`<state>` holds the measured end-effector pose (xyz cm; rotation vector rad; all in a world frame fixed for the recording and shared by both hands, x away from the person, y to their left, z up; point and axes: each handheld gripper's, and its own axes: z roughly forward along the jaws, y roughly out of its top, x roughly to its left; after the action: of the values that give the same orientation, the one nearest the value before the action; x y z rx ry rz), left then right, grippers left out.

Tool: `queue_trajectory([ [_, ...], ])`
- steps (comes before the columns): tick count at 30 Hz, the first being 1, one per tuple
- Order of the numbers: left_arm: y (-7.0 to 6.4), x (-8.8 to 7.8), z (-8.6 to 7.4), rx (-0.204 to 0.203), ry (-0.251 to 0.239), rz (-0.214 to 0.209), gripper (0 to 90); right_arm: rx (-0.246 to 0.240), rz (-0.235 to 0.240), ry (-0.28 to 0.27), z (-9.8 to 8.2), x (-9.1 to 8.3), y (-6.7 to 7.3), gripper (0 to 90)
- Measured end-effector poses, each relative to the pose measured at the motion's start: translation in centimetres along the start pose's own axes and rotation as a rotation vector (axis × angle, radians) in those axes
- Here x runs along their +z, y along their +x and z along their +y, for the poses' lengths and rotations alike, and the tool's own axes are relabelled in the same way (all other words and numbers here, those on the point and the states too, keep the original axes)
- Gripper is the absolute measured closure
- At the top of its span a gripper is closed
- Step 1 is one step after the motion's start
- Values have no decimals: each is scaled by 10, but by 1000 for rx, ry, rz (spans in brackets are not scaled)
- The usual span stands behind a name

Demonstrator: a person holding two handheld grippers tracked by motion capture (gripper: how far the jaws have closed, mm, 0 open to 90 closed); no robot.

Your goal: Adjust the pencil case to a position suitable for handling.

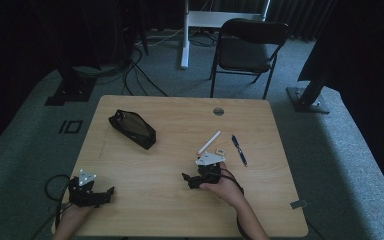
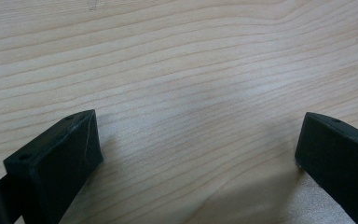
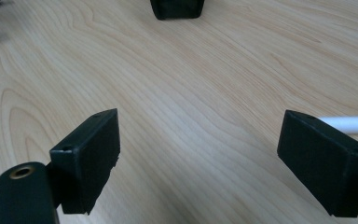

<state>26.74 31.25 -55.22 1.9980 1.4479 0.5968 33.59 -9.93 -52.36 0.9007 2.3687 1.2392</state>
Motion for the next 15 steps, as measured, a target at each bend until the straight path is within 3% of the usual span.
queue_trajectory([
  [5, 0, 0, 0, 0, 0, 0, 2, 29, 4, -7, 3, 11, 2, 128],
  [15, 0, 0, 0, -1, -1, 0, 2, 41, -4, -36, 14, 27, 2, 128],
])
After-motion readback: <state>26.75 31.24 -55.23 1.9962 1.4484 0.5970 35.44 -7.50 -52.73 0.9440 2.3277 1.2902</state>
